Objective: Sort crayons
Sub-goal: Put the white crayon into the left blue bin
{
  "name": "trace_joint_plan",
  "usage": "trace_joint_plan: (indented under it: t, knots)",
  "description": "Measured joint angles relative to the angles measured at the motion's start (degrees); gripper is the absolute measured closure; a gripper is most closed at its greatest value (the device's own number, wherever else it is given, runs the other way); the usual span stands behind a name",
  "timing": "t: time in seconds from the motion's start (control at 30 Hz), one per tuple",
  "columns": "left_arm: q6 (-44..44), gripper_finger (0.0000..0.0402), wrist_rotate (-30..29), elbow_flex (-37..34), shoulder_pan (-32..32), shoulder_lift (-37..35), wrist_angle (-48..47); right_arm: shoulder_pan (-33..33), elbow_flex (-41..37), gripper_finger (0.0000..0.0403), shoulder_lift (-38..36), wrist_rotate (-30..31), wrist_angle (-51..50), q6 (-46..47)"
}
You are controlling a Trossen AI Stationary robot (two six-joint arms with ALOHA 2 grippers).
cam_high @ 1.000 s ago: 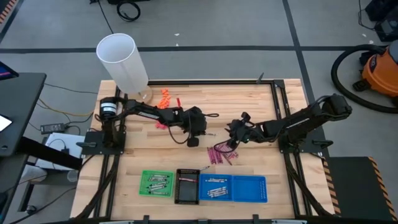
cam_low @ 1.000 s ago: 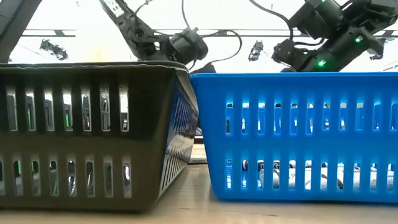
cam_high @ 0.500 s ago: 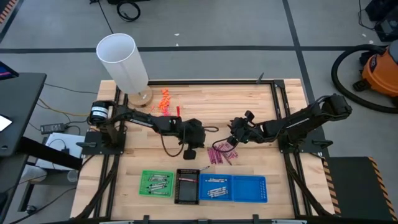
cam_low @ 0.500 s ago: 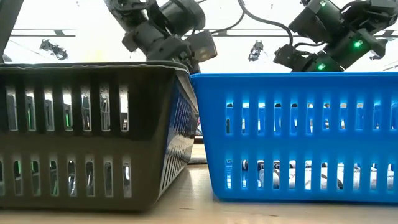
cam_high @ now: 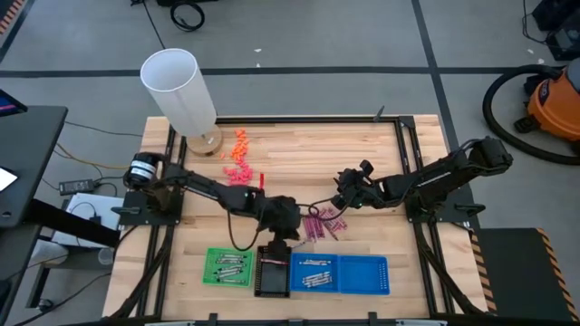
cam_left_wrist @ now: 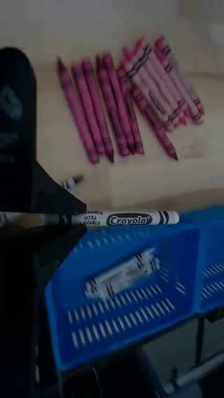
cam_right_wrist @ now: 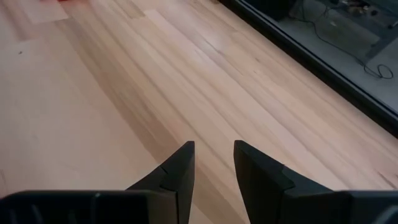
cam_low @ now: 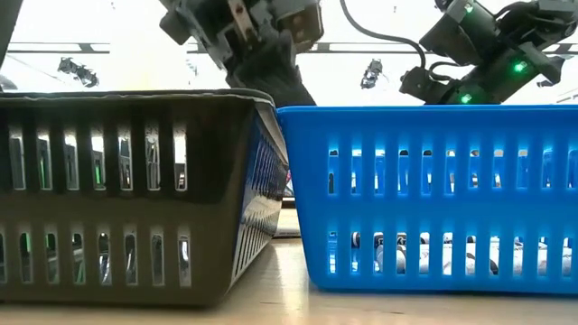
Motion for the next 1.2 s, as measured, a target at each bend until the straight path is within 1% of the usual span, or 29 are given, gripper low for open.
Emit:
trace_joint_plan:
  t: [0.13,0.3,0.63,0.8,1.03,1.2]
  knots:
    - [-3.8,0.0384,-3.4,0.9,-2.4,0.0,-0.3,0.0,0.0,0.0281,0.0,0.0,0.0,0.2]
    - [-6.9,0.0384,-4.7,3.4,-5.7,1.0,-0.3,0.0,0.0,0.0281,0.0,0.0,0.0,0.4]
    - [-9.3,0.0384,-7.2,12.6,-11.2,8.4,-0.8,0.0,0.0,0.0281,0.0,-0.4,0.1,0.8]
    - [-11.1,0.0384,-9.1,15.9,-11.9,12.2,-2.6,0.0,0.0,0.0281,0.0,-1.7,0.4,0.8]
    - [-12.9,0.0382,-10.7,16.0,-11.7,14.6,-3.3,0.0,0.0,0.0281,0.0,-1.7,0.5,0.8]
    - [-12.8,0.0359,-10.7,16.0,-11.6,14.9,-3.8,0.0,0.0,0.0281,0.0,-1.9,0.7,0.7]
